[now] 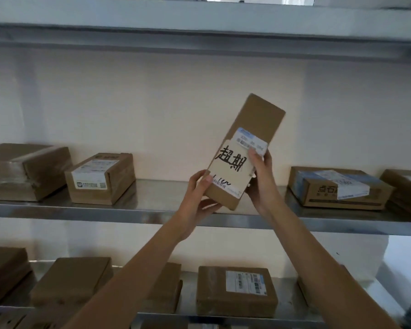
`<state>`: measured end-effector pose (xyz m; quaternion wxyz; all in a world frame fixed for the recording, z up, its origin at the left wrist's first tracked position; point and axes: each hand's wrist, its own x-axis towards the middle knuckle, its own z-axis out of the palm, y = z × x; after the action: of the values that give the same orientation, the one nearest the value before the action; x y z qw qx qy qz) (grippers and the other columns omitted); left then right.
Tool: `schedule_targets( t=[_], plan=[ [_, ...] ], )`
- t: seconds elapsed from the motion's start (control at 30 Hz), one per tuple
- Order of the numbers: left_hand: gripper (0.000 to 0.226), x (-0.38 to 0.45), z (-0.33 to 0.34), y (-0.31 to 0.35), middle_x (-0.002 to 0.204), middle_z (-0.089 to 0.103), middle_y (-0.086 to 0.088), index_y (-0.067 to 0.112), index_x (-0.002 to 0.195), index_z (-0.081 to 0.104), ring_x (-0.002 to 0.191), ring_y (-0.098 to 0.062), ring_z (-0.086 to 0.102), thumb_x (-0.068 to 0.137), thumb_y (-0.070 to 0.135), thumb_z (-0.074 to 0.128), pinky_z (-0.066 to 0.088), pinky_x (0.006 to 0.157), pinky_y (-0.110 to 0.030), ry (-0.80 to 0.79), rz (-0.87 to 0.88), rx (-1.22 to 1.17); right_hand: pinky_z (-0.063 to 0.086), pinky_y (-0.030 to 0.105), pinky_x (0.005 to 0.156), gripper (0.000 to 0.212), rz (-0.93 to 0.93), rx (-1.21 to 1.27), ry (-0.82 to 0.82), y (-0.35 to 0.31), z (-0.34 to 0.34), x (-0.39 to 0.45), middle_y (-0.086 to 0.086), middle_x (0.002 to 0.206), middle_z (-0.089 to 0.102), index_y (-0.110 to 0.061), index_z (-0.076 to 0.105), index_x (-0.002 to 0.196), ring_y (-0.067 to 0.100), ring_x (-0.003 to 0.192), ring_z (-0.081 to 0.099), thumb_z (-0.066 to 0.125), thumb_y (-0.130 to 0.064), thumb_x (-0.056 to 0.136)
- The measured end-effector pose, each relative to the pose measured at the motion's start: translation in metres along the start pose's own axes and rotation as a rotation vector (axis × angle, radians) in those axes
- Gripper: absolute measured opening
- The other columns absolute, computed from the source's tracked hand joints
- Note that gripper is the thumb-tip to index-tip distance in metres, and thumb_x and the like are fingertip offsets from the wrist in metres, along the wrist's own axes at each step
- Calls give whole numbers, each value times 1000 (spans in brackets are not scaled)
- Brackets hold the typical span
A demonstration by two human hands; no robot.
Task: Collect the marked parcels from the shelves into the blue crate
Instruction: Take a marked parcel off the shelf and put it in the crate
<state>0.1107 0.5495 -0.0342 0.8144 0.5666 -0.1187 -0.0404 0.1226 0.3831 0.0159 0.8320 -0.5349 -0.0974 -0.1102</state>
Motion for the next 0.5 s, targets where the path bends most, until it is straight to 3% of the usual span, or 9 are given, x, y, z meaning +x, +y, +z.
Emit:
schedule_targets(
  t=[0.1,0.2,0.33,0.5],
  plan=[
    [73,-2,8,4,130,60,-10,22,131,50,125,-30,53,73,65,58,42,105,-45,82,-6,7,53,52,92,53,-47,14,-34,1,7,-3,5,120,69,-29,44,139,27,110,66,64,-36,90],
    [60,4,8,20,139,52,-1,29,135,48,130,-23,47,85,61,49,31,114,-45,195,111,9,54,53,90,47,-35,23,-82,2,12,-8,12,118,69,-22,47,138,33,107,67,60,-30,94],
    [42,5,27,36,129,61,-11,20,138,46,119,-32,58,101,38,41,44,103,-56,128,261,78,57,46,85,42,-51,-30,-59,7,25,-15,9,116,70,-23,51,135,30,105,68,57,-35,96],
    [40,-2,33,36,122,66,-12,18,136,49,110,-31,64,101,34,42,50,96,-53,137,288,60,57,47,86,42,-44,-18,-18,6,27,-21,10,116,70,-22,50,136,30,105,68,57,-35,96]
  ],
)
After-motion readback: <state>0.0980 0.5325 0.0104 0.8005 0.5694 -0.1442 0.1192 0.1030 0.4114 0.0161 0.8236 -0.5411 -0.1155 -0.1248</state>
